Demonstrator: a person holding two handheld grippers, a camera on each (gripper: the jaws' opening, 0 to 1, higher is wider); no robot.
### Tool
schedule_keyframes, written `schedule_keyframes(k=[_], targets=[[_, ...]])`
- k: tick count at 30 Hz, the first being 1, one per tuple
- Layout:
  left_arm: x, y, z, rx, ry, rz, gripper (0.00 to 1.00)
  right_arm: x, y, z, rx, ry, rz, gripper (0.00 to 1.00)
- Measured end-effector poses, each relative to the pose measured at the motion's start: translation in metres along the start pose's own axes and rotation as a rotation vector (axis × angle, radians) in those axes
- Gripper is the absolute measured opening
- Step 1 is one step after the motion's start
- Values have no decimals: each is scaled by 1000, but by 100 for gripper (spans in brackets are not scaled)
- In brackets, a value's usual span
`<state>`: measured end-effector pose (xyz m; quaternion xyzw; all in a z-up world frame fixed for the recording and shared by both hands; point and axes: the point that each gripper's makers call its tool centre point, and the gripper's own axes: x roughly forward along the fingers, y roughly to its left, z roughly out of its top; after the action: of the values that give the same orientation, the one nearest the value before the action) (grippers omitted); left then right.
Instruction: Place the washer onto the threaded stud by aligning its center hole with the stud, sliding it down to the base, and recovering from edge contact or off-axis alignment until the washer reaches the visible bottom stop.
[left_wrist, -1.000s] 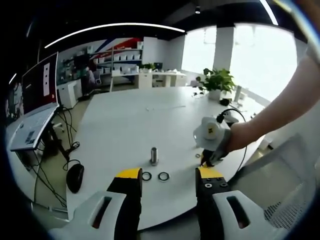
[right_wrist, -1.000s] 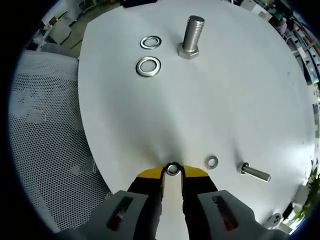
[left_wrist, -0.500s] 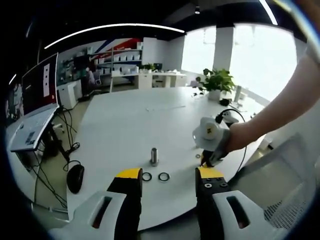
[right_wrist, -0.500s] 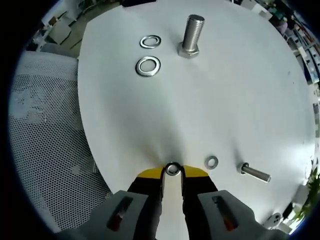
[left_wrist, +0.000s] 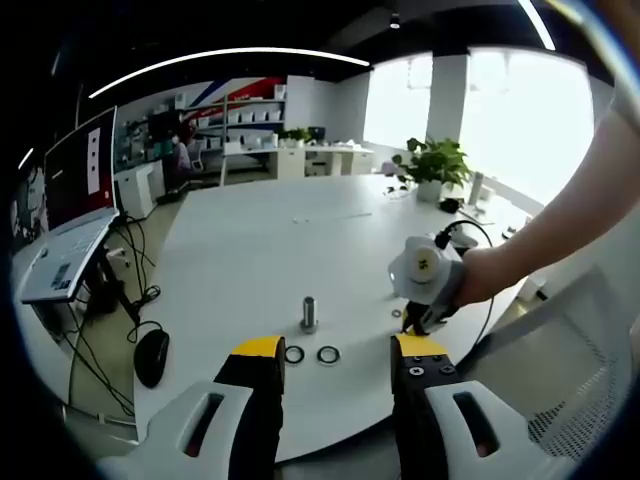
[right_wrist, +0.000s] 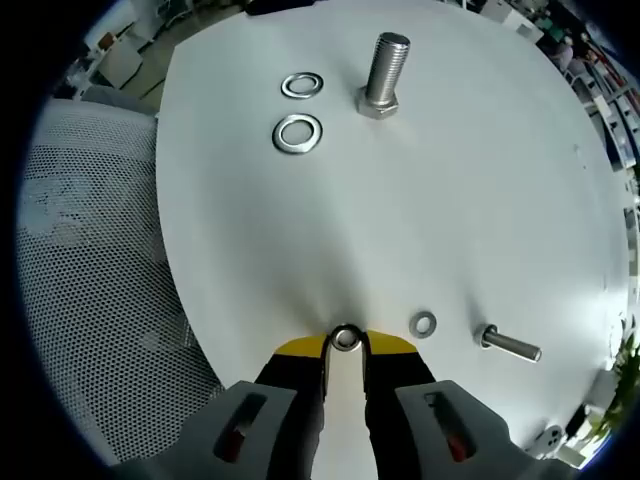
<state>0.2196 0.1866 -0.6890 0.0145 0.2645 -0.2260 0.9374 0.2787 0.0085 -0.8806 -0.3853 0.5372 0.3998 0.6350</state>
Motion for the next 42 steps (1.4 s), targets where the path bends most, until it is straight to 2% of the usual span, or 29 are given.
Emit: schedule_keyframes(k=[11, 18, 24, 28, 35, 42], targets=[[0, 1, 0, 2, -3, 4, 40, -2, 1, -2, 14, -95, -12, 15], [0, 1, 1, 1, -3, 3, 39, -2, -2, -3, 57, -149, -14, 14], [0, 2, 0, -3, -3, 3, 39, -4, -1, -5, 70, -168, -12, 14], [0, 1, 0, -2, -2, 1, 39, -9, -5, -5, 121, -195, -9, 14], [0, 2, 0, -4, -3, 2, 39, -22, -9, -2, 142, -243, -16, 14], [0, 2, 0, -4, 1, 2, 39, -33, -16, -8, 180, -273, -12, 14]])
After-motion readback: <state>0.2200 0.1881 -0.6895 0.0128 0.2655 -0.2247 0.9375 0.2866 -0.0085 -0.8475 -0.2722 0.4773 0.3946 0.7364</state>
